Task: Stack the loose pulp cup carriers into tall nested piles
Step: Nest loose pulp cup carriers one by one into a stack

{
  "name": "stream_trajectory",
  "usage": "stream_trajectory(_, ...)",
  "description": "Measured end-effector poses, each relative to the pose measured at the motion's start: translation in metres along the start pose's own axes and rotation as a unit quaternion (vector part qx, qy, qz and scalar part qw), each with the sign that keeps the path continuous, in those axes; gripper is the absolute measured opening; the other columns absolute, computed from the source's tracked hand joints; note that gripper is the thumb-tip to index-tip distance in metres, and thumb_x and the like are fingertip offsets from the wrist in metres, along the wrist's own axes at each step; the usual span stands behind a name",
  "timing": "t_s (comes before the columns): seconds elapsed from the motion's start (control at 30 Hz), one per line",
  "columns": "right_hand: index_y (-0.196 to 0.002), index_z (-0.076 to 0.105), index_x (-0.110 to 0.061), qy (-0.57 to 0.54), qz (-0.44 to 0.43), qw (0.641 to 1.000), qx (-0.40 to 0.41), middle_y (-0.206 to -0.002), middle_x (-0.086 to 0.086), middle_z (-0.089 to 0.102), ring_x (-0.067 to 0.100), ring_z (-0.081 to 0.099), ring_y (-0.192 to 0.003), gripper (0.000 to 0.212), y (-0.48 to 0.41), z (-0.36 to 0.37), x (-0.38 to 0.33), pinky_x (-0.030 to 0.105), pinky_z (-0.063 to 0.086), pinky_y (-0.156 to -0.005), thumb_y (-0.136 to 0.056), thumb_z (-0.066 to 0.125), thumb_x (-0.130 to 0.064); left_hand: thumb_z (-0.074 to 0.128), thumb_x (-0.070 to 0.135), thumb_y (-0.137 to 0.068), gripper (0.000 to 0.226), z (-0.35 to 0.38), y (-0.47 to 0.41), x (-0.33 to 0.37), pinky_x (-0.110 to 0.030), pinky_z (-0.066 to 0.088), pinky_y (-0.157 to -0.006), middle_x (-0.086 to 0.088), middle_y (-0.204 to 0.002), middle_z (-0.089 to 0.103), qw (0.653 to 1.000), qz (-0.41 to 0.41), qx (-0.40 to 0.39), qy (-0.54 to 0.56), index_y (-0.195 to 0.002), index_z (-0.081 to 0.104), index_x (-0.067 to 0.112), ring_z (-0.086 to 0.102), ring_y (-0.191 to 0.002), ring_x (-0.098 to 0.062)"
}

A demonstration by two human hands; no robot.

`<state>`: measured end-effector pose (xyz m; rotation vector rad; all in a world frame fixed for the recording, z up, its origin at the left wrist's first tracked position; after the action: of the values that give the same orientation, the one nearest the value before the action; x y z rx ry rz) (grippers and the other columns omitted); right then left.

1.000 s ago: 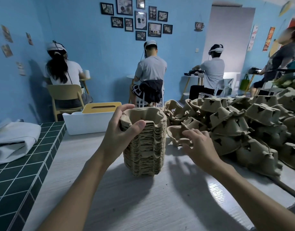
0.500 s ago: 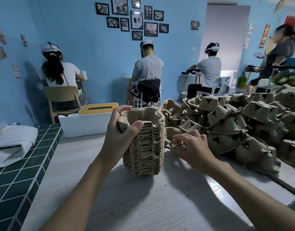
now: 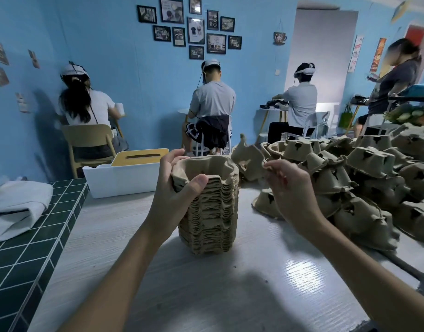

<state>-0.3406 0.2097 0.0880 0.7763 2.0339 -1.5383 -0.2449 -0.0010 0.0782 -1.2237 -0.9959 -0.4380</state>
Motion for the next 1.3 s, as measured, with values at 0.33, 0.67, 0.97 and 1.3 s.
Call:
stream_trajectory(0.33,-0.099,0.071,-0.011,0.066,-0.228,0.970,-0.058,-0.099,-0.011,0.063,0.023,0.055,-0.096,0.021,-0.018,0.018,-0.058,0.037,0.047,-0.085,-0.089,0.059,0.003,0.077,0.046,-0.059,0.091,0.010,0.001,-0.002,-0.031,0.055,-0.087,-0.001,-0.121,0.061,1.000,-0.016,0.000,0.026,-0.136,0.031,0.036,0.066,-0.107,-0.013)
stream_trajectory(0.67,-0.128,0.060,-0.011,0.199,0.065,0.967,-0.147,-0.120,0.010,0.060,0.019,0.057,-0.099,0.044,-0.009,-0.002,0.039,0.018,0.040,-0.084,-0.087,0.054,0.005,0.076,0.047,-0.065,0.077,0.009,0.003,0.000,-0.031,0.055,-0.090,0.004,-0.114,0.070,1.000,-0.003,-0.015,0.013,-0.133,0.040,0.037,0.068,-0.107,-0.014)
stream_trajectory(0.97,-0.142,0.046,-0.010,0.279,0.187,0.924,-0.182,-0.136,0.020,0.048,0.029,0.045,-0.128,0.051,-0.003,0.014,0.081,0.025,0.036,-0.096,-0.091,0.052,-0.014,0.071,0.048,-0.069,0.057,0.008,0.004,0.000,-0.020,0.055,-0.067,0.017,-0.084,0.068,1.000,0.008,-0.021,-0.009,-0.115,0.050,0.022,0.066,-0.079,-0.001)
stream_trajectory(1.3,-0.136,0.043,-0.017,0.340,0.200,0.888,-0.235,-0.139,0.012,0.037,0.037,0.049,-0.121,0.051,0.005,0.017,0.088,0.041,0.044,-0.097,-0.087,0.054,-0.015,0.068,0.053,-0.068,0.057,0.009,0.003,0.000,-0.018,0.053,-0.064,0.024,-0.079,0.064,0.999,0.019,-0.025,-0.027,-0.114,0.049,0.025,0.063,-0.076,0.004)
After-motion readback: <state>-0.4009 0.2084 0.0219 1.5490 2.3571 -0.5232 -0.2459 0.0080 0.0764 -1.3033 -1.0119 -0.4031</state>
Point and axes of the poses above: each hand's wrist, its own y-axis away from the middle knuckle, its own z-axis out of the palm, x = y × z, the point moved 3 cm from there along -y, towards the middle knuckle
